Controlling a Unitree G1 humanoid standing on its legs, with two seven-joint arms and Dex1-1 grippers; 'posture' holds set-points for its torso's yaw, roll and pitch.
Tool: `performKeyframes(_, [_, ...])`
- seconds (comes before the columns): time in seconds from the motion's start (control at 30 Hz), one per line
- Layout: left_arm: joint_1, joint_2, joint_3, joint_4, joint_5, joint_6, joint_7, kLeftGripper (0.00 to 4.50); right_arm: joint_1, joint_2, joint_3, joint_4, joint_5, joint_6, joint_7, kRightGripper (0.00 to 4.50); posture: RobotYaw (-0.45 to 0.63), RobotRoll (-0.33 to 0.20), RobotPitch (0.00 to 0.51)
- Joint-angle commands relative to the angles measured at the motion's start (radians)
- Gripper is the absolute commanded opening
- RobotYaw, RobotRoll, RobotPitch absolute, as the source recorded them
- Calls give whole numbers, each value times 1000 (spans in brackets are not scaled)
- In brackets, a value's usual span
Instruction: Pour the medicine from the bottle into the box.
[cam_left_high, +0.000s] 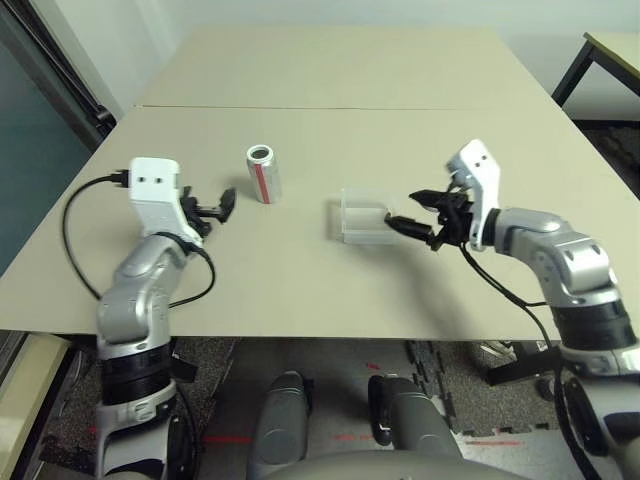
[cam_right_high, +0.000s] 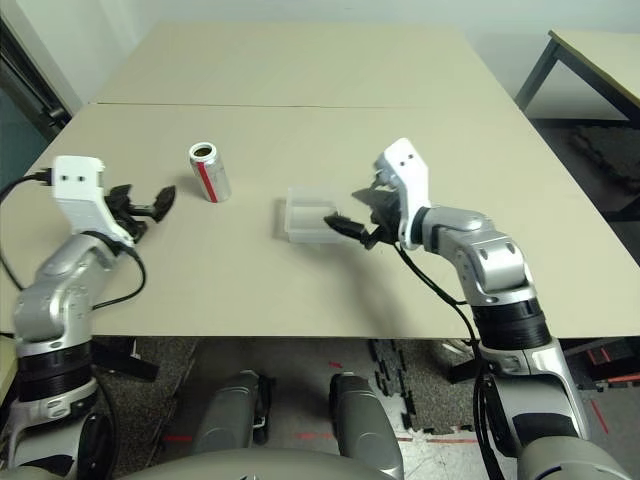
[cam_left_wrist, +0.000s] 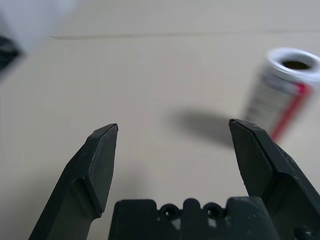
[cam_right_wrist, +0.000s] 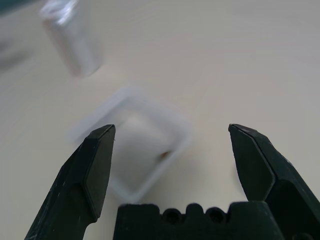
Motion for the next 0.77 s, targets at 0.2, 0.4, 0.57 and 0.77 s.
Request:
performKeyframes(0.2, [-89, 99, 64, 200, -4, -114, -12, 4453, 16, 31, -210, 199, -104, -205, -338, 4500, 148, 0, 114])
performKeyframes(0.4, [-188, 116, 56, 472, 23, -304, 6, 4453, -45, 7, -231, 499, -145, -445, -363, 4500, 132, 0, 121])
performKeyframes(0.57, [-234, 125, 27, 711, 54, -489, -9, 4453, -90, 12, -225, 714, -171, -606, -381, 4500, 104, 0, 128])
performKeyframes(0.77, [-249, 116, 23, 945, 69, -657, 37, 4453, -99, 26, -218, 900, -172, -738, -365, 4500, 76, 0, 131])
